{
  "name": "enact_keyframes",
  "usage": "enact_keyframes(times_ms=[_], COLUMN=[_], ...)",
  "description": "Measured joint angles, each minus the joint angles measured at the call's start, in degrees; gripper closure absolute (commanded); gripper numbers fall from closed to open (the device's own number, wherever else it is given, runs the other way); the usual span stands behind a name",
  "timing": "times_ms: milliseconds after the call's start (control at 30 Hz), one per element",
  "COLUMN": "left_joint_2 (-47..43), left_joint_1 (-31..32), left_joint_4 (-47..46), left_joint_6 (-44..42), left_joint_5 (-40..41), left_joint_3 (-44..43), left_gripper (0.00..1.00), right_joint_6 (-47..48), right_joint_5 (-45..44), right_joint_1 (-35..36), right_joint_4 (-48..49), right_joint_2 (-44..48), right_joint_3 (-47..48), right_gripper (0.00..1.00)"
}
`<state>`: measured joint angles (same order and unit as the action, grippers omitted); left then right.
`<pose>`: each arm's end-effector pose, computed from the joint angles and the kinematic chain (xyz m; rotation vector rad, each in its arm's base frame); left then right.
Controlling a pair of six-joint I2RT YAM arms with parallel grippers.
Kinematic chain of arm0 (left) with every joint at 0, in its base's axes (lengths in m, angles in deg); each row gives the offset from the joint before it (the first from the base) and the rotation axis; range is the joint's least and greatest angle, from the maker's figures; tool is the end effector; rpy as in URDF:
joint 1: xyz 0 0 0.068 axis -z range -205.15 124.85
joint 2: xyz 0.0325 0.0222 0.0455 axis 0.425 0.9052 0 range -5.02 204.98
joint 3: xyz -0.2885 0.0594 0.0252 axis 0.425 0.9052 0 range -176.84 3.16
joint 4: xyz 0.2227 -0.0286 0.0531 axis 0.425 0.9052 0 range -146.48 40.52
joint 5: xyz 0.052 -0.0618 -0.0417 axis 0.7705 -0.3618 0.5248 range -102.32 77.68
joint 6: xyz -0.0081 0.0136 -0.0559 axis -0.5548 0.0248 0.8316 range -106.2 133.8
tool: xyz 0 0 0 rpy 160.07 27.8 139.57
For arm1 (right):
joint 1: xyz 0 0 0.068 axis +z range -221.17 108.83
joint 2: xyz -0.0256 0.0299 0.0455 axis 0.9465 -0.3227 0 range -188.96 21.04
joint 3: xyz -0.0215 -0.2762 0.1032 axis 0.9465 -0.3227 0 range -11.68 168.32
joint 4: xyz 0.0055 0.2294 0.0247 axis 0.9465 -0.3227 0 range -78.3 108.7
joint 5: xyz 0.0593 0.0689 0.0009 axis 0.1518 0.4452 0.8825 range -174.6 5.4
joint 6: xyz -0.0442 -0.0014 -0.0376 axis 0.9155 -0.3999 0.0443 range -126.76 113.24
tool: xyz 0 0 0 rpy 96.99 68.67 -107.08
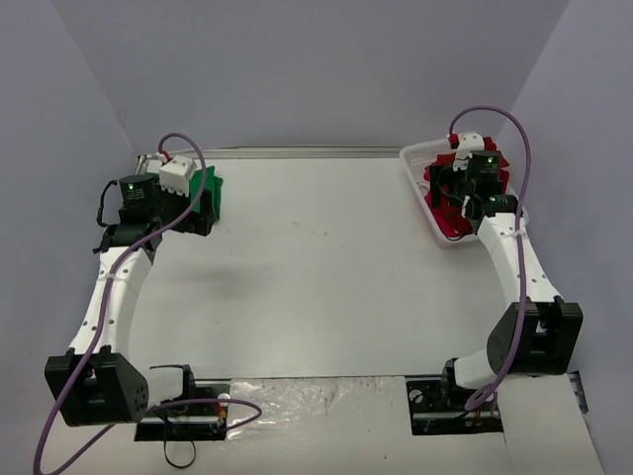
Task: Fold and stack the t-shirts
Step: Grab crumpled tshirt from bin with the right arm
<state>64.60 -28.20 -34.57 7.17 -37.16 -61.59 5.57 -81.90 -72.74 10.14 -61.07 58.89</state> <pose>0.2365 -0.0050 0.3745 0.3317 1.9799 -0.3333 0.3087 -0.0065 0.3749 -0.2119 1.9112 -0.1177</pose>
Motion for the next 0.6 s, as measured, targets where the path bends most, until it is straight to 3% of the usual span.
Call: enact_keyframes(times_ms=[200,500,567,600], left_joint_2=[-0.42,-1.7,-1.64,-1.53], left_joint_1=[0.0,0.11,0.11,0.11], left_joint_4=[-0.31,-1.66,-1.81,-1.95], left_joint_6=[-0.17,-1.14,-1.77,-1.97], left_joint_5=[-0.9,-2.34,-2.43,-2.43], left_joint_3=[1.16,6.23,6.23,6.23], left_gripper=[0.06,0.06,0.06,0.06], right_joint_6=[2.36,3.17,3.3,3.45], right_joint_5=[-7.39,-9.9,-10.16,-10.4], right_joint_1=[-0.28,-0.39,-0.55,-0.63], right_joint_4=[4.74,5.29,5.18,5.25], right_joint_2=[-9.14,-25.31,-27.89,-29.27], right_joint_3=[4.42,13.79,16.35,17.55], right_gripper=[0.0,0.01,0.17,0.38])
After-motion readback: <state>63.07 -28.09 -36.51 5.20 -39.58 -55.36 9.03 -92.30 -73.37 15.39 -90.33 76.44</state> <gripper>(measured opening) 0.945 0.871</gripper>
